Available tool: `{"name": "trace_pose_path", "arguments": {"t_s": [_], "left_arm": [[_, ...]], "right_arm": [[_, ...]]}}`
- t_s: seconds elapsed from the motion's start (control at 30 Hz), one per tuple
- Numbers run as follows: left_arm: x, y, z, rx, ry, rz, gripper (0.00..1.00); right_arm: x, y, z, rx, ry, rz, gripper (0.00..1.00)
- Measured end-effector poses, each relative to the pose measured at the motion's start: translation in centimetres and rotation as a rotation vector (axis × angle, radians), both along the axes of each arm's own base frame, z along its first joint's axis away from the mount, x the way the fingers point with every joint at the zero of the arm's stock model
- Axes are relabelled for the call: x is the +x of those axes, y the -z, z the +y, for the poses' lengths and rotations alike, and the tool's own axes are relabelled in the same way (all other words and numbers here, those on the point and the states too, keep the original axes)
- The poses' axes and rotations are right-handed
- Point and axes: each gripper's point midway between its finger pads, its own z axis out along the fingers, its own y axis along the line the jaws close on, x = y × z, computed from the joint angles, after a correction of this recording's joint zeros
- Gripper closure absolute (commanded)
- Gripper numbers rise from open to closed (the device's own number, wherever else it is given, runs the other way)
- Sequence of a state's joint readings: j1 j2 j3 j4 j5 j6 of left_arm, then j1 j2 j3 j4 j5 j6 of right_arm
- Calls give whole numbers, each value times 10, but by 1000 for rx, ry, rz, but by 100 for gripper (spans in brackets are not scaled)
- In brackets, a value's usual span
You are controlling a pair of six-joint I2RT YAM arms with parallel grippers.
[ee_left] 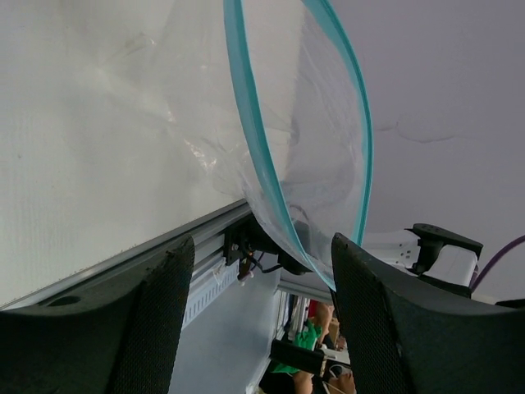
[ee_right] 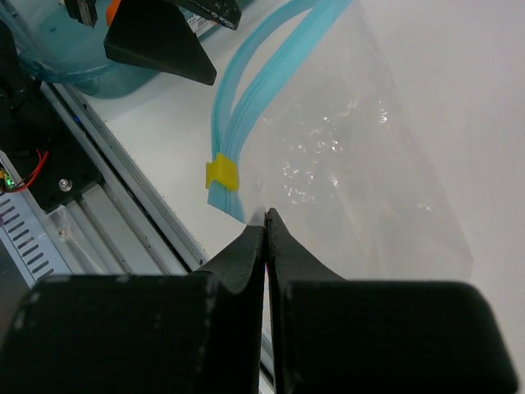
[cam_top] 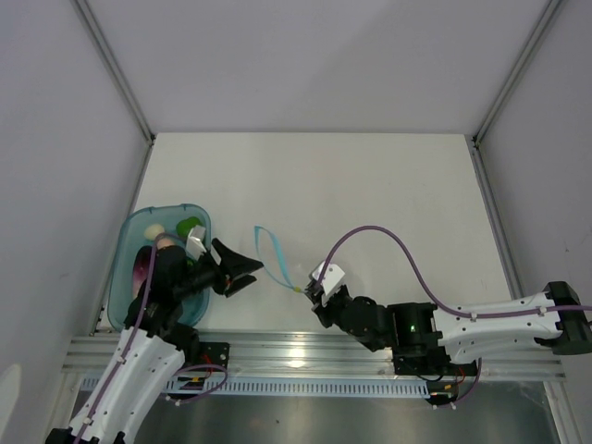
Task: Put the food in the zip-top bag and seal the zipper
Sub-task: Pick up the zipper food storage bag at the center of the board.
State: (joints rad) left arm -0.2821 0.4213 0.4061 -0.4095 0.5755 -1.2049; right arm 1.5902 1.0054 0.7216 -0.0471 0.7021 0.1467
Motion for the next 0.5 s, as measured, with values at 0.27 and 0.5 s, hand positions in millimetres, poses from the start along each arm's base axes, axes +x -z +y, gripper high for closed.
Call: {"name": "trace_pose_path", "arguments": {"t_s": [0.27,0.5], "left_arm": [[9,12,-4,14,5,66,32],[14,16,-10,7,31,86,55]], "right_arm": [[-2,-3,3,20,-1,-3,100],[-4,10,13,-11,-2,-5,100]]}}
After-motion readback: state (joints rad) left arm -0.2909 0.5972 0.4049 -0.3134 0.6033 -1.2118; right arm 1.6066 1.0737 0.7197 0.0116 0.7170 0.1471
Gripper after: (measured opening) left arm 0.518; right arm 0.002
